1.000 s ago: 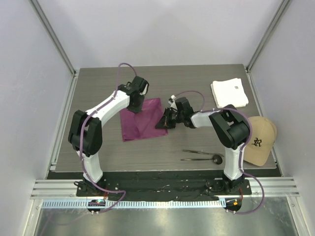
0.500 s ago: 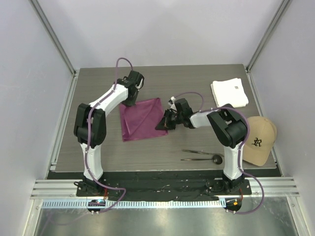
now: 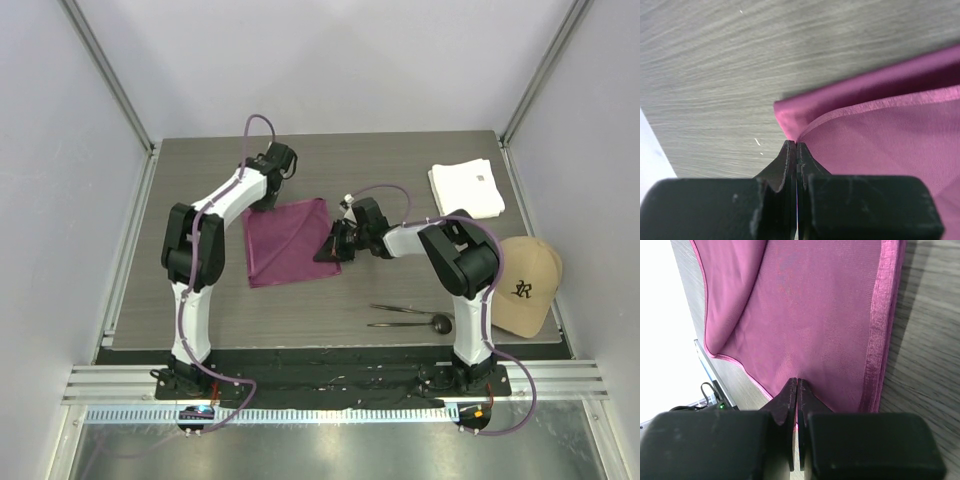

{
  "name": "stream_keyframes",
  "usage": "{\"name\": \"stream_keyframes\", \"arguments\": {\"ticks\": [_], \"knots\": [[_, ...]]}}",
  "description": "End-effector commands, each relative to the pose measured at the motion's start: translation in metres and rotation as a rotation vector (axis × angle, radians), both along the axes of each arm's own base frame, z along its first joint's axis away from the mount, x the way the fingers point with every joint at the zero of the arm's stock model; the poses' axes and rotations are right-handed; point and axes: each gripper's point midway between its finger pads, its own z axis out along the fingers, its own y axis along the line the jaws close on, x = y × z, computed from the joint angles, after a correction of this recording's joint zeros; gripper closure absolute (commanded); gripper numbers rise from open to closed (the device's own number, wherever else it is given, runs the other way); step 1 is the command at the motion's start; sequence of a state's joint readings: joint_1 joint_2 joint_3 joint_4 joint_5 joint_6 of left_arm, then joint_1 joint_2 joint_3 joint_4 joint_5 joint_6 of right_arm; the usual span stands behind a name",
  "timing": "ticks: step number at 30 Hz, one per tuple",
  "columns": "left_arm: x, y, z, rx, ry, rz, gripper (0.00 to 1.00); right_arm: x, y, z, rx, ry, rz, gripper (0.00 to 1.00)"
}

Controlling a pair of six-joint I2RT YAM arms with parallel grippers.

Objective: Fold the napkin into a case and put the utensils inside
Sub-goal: Fold the top corner of the square-folded napkin at the center of the board.

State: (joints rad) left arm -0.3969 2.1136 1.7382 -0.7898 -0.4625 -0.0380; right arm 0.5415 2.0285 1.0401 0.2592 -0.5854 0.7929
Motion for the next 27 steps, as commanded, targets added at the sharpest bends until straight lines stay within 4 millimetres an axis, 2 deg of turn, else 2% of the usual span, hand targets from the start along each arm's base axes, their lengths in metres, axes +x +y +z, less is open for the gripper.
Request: {"name": "stream_keyframes", "arguments": {"ticks": [1, 7, 13, 23, 25, 26, 27], "knots": [[0.017, 0.006, 0.010, 0.042, -0.048, 0.001, 1.00, 0.014, 0.011, 0.017, 0.026, -0.063, 0.010, 0.94], [0.014, 0.004, 0.004, 0.026, -0.021, 0.002, 1.00, 0.021, 0.014, 0.025, 0.024, -0.085, 0.011, 0.94], [0.010, 0.022, -0.006, 0.072, 0.004, 0.046, 1.00, 0.035, 0.018, 0.035, 0.019, -0.112, 0.011, 0.94], [0.013, 0.018, -0.011, 0.031, 0.010, 0.060, 1.00, 0.053, 0.022, 0.041, 0.009, -0.138, 0.004, 0.93], [0.016, 0.020, -0.005, 0.030, -0.020, 0.084, 0.86, 0.059, 0.022, 0.036, 0.004, -0.139, 0.002, 0.93], [0.022, 0.019, 0.008, 0.016, -0.067, 0.091, 0.78, 0.061, 0.022, 0.034, 0.004, -0.135, 0.000, 0.93], [0.025, 0.025, 0.019, 0.043, -0.106, 0.112, 0.64, 0.064, 0.021, 0.029, -0.002, -0.131, -0.001, 0.93]]}}
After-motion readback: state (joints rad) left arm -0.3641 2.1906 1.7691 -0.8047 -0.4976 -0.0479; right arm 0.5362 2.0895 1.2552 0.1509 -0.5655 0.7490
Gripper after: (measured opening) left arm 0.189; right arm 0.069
